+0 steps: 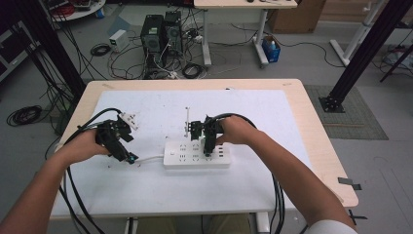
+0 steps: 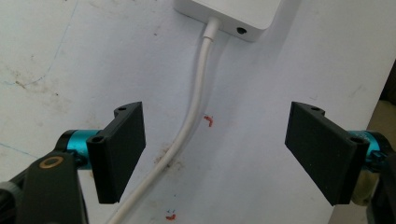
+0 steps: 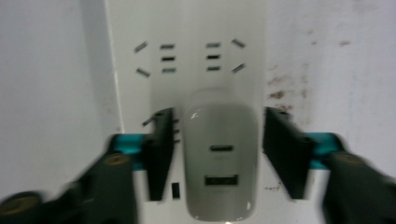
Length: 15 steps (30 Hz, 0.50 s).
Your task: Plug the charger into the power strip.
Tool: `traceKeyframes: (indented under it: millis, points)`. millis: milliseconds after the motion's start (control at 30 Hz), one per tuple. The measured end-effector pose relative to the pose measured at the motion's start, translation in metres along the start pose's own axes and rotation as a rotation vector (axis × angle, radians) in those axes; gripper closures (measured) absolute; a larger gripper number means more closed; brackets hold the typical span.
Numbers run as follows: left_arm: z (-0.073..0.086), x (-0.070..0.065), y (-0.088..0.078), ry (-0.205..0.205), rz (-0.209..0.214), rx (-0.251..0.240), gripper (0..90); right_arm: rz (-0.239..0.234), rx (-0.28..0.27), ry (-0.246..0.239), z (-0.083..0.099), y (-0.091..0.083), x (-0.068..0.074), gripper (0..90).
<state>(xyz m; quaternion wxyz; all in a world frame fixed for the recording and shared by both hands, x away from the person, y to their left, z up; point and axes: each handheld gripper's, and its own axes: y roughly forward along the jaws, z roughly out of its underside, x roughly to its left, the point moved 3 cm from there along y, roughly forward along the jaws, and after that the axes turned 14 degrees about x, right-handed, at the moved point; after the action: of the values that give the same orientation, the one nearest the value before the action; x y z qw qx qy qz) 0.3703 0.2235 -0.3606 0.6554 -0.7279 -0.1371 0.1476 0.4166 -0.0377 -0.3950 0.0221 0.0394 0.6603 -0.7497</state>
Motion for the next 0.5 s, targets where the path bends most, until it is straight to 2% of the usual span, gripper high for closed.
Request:
traceKeyframes:
  millis: [33, 67, 167, 300, 367, 400, 500]
  points:
    - [0.0, -0.001, 0.0, -0.004, -0.002, -0.005, 20.4, -0.019, -0.019, 0.016, 0.0, -0.002, -0.001, 35.3]
    - [0.001, -0.001, -0.001, -0.002, -0.003, -0.006, 20.4, -0.015, -0.027, 0.035, 0.001, -0.005, -0.001, 30.3]
    - [0.002, -0.002, -0.001, -0.001, -0.009, -0.007, 20.3, -0.002, -0.036, 0.08, 0.004, -0.01, -0.002, 22.4]
    - [0.001, -0.002, -0.002, 0.001, -0.028, -0.011, 20.4, 0.014, -0.081, 0.151, 0.018, -0.021, -0.005, 20.6]
    - [0.001, -0.001, -0.002, -0.009, -0.022, -0.019, 20.4, 0.01, -0.117, 0.22, 0.029, -0.027, -0.007, 16.4]
    - [0.001, -0.001, -0.002, -0.01, -0.023, -0.022, 20.4, 0.012, -0.121, 0.254, 0.036, -0.028, -0.007, 11.3]
    - [0.001, 0.001, -0.003, -0.007, -0.026, -0.022, 20.4, 0.03, -0.129, 0.348, 0.063, -0.034, -0.01, 11.2]
